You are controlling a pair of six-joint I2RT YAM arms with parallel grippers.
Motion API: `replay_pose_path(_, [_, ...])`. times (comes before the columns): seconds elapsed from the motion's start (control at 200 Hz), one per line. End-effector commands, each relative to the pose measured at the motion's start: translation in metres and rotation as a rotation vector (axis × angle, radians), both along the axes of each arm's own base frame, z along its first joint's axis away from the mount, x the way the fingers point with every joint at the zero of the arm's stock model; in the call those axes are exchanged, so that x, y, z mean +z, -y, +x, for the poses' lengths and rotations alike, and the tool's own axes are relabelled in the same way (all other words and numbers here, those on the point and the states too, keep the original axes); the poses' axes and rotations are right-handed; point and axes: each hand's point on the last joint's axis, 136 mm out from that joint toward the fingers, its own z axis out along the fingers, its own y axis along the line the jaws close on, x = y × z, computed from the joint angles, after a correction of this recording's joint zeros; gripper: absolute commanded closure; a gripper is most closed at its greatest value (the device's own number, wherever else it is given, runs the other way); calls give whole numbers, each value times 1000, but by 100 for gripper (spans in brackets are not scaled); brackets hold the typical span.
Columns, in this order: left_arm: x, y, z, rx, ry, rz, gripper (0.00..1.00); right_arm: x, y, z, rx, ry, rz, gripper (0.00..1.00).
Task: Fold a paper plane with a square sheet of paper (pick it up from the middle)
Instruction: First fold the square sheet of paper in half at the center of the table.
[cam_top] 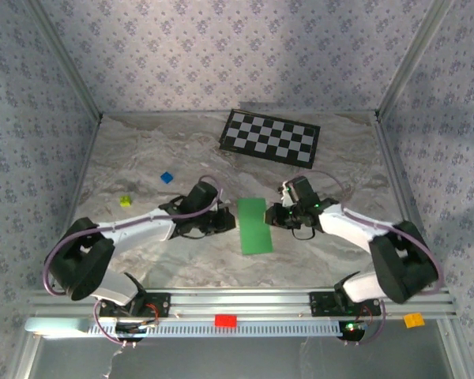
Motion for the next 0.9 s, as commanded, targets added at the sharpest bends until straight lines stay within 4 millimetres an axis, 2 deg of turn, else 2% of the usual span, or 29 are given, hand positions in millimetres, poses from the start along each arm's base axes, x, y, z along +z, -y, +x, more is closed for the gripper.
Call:
replay_pose_path(0.0, [21,22,22,-52,44,-62,91,-5,24,-22,-99,-55,-42,71])
replay_pose_path(0.045, [19,27,29,-57,41,-54,91,-3,27,-28,-128,-61,-16,65])
replay_pose_path(0.135, [13,36,44,-61,23,-54,91,-4,27,-42,-145,-87,42,61])
replay_pose_path(0.39, [-16,38,75,-22,-34,-41,92,-14,22,-64,-143,-180,92,61])
replay_pose_path(0.505, [-24,38,81,-20,-48,-56,92,-19,19,-67,-129,-201,88,62])
replay_pose_path(0.79, [-24,46,93,-36,-43,-106,90,-29,10,-75,-85,-255,81,63])
replay_pose_path(0.895, [-39,44,95,-30,-67,-87,90,-31,7,-77,-71,-269,85,63])
